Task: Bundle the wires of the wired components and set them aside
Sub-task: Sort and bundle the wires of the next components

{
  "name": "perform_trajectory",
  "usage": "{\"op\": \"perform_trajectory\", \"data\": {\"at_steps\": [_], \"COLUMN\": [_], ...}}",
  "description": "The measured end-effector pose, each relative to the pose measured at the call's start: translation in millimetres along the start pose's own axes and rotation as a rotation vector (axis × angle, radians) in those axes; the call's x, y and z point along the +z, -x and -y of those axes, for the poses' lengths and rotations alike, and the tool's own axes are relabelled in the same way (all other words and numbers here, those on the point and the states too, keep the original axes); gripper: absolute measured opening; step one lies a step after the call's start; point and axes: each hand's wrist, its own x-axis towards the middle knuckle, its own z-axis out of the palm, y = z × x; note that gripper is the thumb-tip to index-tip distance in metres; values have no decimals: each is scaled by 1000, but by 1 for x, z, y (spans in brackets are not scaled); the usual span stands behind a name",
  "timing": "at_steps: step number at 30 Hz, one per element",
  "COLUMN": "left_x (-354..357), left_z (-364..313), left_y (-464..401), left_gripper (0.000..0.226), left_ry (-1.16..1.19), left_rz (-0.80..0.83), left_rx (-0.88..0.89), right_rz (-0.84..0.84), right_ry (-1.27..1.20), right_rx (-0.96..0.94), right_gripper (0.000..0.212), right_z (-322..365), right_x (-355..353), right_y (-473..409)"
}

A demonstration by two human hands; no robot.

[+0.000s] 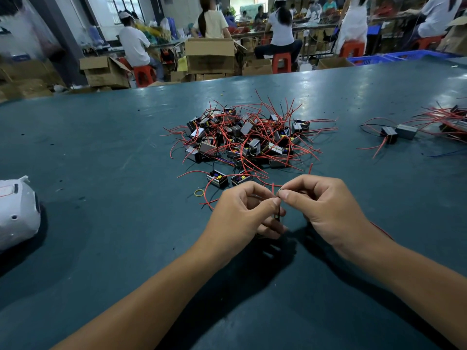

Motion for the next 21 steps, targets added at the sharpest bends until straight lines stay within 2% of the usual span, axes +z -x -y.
{"op": "perform_trajectory", "data": {"at_steps": [2, 4, 6, 14, 21], "left_x": [-5, -10, -13, -15, -12], "left_z": [-2, -4, -6, -12, -15], "left_y": [-1, -2, -1, 0, 3], "left_gripper": [9, 11, 13, 17, 20], "left_ry": [-179, -452, -620, -739, -792], "left_rz": [-37, -60, -48, 43, 52], "left_rx": [123, 255, 319, 322, 336], "right_rz": [31, 66, 89, 118, 137], "right_ry": [57, 96, 136, 323, 371], "right_rx": [-24, -58, -90, -231, -246], "right_gripper": [8, 8, 8, 14, 20], "right_z": [1, 3, 4, 10, 11], "right_x": [-1, -1, -1, -4, -4], "right_y": [1, 2, 3, 7, 7]}}
